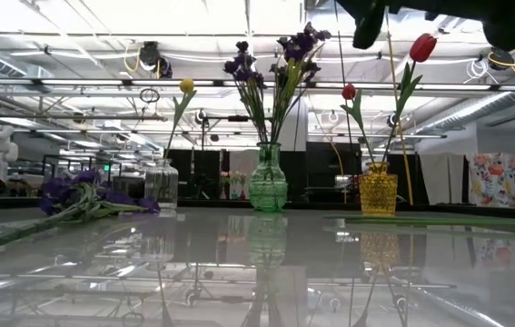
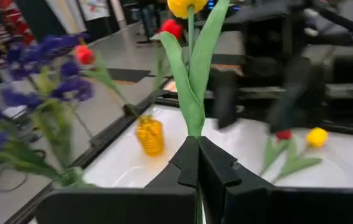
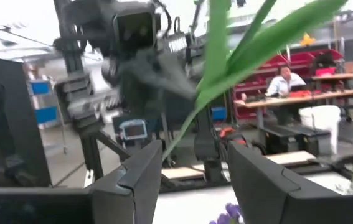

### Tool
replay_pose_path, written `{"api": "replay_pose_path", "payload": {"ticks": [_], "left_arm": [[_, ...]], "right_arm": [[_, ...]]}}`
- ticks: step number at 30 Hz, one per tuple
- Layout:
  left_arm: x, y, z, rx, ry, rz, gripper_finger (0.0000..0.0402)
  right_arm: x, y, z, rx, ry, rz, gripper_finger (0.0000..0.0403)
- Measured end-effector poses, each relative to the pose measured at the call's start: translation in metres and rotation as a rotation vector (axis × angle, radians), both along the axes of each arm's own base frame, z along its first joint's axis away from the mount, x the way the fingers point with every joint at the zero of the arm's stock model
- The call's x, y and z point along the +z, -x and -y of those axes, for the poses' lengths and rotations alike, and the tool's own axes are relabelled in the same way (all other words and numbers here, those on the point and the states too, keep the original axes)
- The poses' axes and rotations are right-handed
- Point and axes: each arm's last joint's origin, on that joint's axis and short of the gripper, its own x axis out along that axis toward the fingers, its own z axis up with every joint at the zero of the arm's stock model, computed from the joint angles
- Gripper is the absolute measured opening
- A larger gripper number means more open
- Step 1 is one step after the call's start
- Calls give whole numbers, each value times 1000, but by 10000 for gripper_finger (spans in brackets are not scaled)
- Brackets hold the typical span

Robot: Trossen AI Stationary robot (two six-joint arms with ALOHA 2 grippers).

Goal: Sort flowers into vase by color
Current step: Put the left yellow flower into the transparent vase

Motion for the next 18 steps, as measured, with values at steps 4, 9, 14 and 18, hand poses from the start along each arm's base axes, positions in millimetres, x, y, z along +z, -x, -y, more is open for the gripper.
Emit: {"api": "replay_pose_path", "payload": {"ticks": [4,9,14,18], "left_arm": [[-3,-10,6,-57,-5,31,1],[-5,-17,8,-107,9,60,1],[-6,-21,2,-134,33,62,1],[-13,-29,1,-143,49,65,1]], "right_arm": [[7,1,4,51,15,52,174],[12,4,6,72,34,82,174],[16,4,4,123,62,115,173],[19,3,3,123,66,122,161]]}}
